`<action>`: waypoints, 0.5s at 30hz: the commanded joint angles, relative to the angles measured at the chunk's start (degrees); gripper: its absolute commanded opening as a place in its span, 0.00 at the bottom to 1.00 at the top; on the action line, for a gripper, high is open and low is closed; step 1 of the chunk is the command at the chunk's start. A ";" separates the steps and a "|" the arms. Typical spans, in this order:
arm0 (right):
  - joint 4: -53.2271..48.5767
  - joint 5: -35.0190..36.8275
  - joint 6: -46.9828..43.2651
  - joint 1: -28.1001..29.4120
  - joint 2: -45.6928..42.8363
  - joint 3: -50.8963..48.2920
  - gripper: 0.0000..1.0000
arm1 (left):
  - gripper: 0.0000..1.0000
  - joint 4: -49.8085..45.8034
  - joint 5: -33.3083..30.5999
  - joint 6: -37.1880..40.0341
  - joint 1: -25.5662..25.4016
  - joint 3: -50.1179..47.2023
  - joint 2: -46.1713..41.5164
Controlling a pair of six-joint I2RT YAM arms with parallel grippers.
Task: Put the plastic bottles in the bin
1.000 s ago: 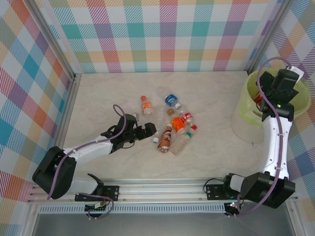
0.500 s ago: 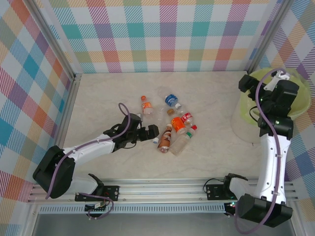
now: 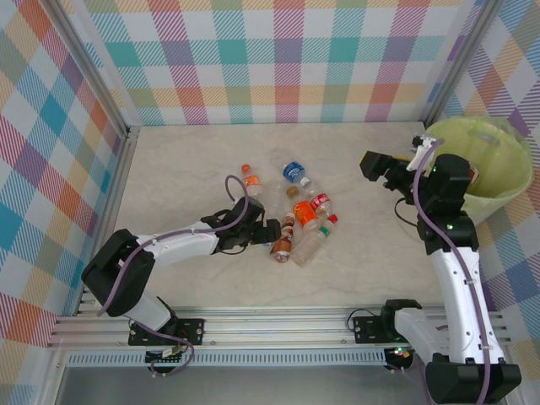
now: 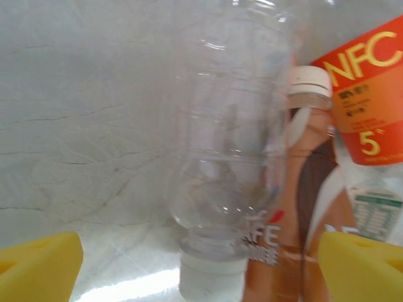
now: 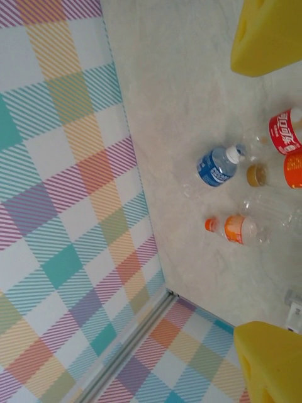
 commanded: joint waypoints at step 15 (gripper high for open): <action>9.48 4.11 2.80 11.95 8.37 -2.08 1.00 | 0.84 0.44 -7.38 6.48 -0.67 10.76 11.60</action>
